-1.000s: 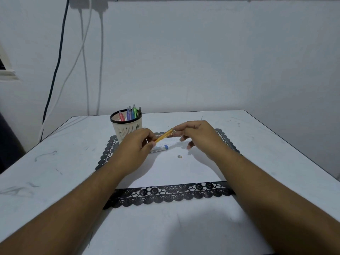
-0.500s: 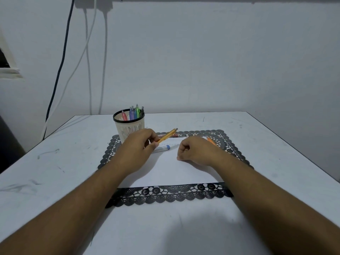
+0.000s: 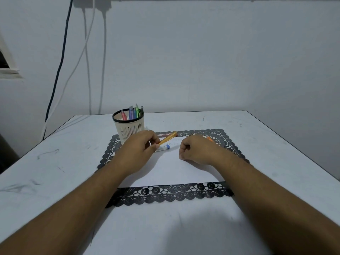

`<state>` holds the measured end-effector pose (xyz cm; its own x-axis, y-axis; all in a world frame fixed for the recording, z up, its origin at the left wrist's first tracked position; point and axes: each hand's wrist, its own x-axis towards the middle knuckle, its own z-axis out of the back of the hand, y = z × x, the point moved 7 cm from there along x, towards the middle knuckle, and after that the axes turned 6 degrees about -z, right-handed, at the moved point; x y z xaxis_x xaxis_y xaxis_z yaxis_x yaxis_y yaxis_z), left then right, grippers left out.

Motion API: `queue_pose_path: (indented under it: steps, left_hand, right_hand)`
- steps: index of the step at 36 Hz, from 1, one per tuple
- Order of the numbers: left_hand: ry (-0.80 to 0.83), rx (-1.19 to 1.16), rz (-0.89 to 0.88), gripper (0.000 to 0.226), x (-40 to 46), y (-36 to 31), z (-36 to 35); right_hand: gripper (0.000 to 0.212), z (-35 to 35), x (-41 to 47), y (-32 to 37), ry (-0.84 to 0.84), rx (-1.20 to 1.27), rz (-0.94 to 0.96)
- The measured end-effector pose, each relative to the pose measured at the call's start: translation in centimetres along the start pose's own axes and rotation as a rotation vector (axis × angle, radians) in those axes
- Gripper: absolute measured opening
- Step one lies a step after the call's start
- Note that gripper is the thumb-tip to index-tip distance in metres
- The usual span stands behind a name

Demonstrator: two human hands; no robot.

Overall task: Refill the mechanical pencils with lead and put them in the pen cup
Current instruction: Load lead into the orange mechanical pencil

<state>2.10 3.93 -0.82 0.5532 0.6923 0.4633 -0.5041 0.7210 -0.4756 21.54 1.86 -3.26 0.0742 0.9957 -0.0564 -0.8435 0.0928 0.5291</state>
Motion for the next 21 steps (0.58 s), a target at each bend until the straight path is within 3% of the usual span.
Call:
queue_pose_path:
  steps: [5,13,21]
  left_hand:
    - [0.013,0.02,0.001,0.009,0.1,0.2,-0.1]
    - [0.019,0.028,-0.006,0.011,0.2,0.4,-0.1]
    - [0.024,0.033,-0.021,0.011,0.2,0.4,-0.2]
  right_hand:
    - [0.003,0.5,-0.2,0.5,-0.046,-0.001,0.037]
    - [0.005,2.3,0.2,-0.6,-0.082,0.674,0.038]
    - [0.007,2.4,0.4,-0.1,-0.09,0.851,0.076]
